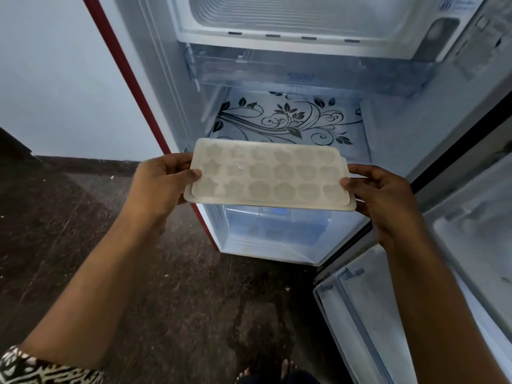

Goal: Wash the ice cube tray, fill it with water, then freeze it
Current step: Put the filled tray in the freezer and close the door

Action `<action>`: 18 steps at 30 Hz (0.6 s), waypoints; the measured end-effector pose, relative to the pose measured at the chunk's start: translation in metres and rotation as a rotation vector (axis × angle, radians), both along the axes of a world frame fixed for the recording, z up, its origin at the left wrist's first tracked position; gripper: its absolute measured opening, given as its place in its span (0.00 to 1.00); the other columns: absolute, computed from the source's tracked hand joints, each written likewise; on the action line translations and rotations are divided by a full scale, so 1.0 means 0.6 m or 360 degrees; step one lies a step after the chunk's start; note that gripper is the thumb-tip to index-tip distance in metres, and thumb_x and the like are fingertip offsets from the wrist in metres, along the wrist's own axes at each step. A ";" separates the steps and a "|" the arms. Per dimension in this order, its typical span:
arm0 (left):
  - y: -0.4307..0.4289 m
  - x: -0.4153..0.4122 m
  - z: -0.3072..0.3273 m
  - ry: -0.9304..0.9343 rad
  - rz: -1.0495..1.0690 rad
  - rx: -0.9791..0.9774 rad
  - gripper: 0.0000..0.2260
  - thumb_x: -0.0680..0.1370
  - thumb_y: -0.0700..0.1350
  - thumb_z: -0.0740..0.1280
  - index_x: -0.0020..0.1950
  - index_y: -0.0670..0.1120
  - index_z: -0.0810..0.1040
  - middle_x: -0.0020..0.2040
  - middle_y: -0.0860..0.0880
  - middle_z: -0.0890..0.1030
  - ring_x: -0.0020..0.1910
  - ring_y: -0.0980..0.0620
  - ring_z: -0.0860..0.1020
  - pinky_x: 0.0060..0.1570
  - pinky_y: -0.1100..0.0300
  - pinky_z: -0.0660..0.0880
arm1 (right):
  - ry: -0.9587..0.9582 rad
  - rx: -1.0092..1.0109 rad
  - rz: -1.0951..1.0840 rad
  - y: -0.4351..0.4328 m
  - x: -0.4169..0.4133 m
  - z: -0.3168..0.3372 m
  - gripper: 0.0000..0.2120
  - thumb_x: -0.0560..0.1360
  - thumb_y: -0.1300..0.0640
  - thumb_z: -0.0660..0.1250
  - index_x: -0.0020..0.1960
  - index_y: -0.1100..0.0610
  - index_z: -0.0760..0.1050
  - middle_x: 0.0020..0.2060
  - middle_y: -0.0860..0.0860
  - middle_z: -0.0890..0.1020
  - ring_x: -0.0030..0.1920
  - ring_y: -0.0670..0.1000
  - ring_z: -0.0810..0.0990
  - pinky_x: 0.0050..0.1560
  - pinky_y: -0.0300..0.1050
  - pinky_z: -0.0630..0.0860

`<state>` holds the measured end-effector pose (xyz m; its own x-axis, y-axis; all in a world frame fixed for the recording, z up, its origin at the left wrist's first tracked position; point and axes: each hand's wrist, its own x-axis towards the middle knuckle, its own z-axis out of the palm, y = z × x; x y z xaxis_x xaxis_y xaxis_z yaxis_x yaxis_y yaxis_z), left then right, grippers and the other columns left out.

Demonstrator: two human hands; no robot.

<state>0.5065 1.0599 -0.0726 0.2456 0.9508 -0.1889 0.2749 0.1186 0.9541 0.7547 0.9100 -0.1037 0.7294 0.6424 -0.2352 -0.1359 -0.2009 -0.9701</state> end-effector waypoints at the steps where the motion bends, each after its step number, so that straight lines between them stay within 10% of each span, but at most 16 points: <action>1: 0.006 0.004 0.004 -0.0001 -0.0013 0.0013 0.13 0.76 0.34 0.66 0.60 0.43 0.79 0.46 0.54 0.83 0.44 0.54 0.82 0.35 0.65 0.80 | 0.0002 0.0021 -0.0006 0.003 0.002 0.005 0.13 0.73 0.68 0.68 0.56 0.59 0.78 0.39 0.52 0.83 0.33 0.42 0.83 0.32 0.35 0.77; 18: 0.110 0.108 0.118 -0.0109 -0.0177 0.0108 0.09 0.75 0.33 0.67 0.44 0.47 0.80 0.39 0.50 0.83 0.32 0.58 0.82 0.30 0.67 0.77 | -0.0083 0.0133 -0.0096 0.064 0.087 0.125 0.07 0.73 0.66 0.69 0.50 0.59 0.77 0.40 0.52 0.81 0.28 0.42 0.82 0.31 0.34 0.78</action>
<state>0.5711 1.1260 -0.0015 0.3605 0.9269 -0.1046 0.2169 0.0257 0.9758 0.8071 0.9482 -0.0288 0.7772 0.6127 -0.1435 -0.0942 -0.1122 -0.9892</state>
